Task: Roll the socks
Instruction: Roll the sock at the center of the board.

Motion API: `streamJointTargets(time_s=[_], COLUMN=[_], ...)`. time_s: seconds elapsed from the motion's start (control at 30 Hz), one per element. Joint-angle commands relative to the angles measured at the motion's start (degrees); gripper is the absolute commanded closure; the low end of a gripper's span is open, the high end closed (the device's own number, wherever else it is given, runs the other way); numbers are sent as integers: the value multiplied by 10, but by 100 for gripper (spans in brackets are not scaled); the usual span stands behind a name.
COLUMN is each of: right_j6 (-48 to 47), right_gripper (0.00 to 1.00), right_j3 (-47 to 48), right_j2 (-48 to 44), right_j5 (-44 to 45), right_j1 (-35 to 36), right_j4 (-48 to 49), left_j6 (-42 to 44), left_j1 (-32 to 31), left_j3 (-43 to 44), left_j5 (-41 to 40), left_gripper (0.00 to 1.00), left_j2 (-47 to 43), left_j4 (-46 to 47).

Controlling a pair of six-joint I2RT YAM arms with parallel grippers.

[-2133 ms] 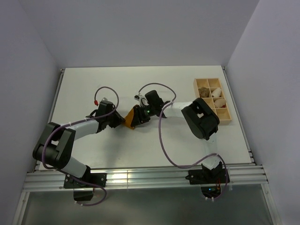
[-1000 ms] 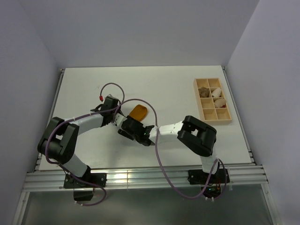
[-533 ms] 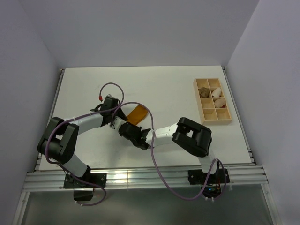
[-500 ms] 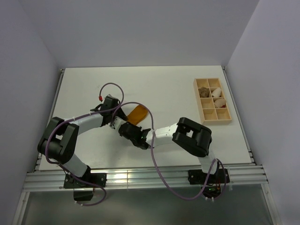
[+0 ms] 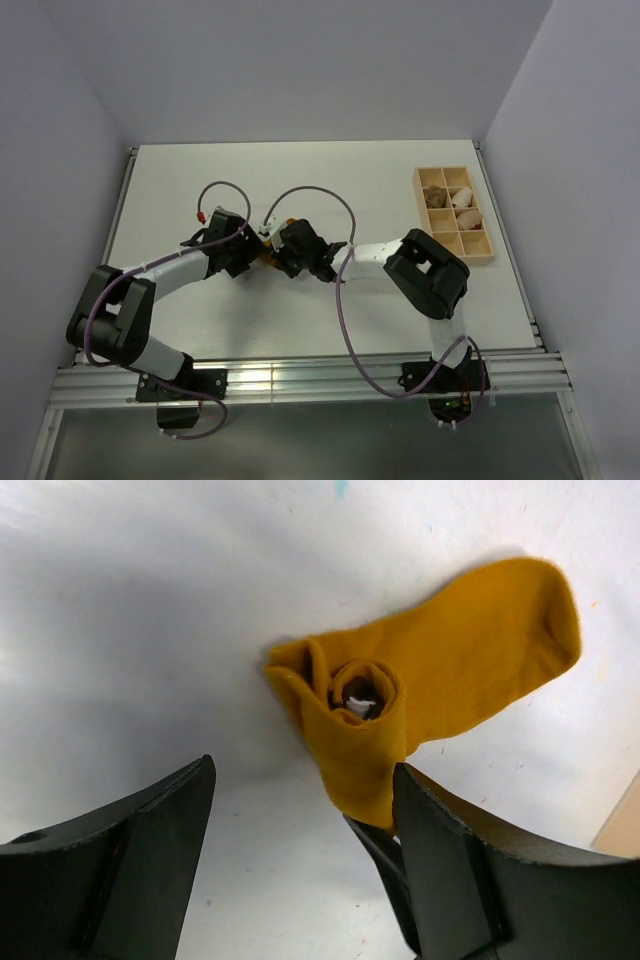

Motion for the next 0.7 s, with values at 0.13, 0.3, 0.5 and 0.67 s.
streamJointTargets(time_s=[0.13,0.3,0.5,0.67], right_j6=[59,61,41,20], right_gripper=[100,100,100,100], right_j3=[58,144,234,268], right_j2=[80,135,186,203], right_j5=[-222,-303,-336,-340], right_j1=[-47,-76,-94,-98], right_j4=[-138,-228,-344,-390], left_j6=[-12,-3,-9,-41], left_j1=[31,32,32,44], left_j3=[-38,-55,-71,-113], left_j5=[-5,8,-5,-35], left_gripper=[22,23,23,24], left_j2=[-74,-69,-67,-104], left_j4=[38,62,63,81])
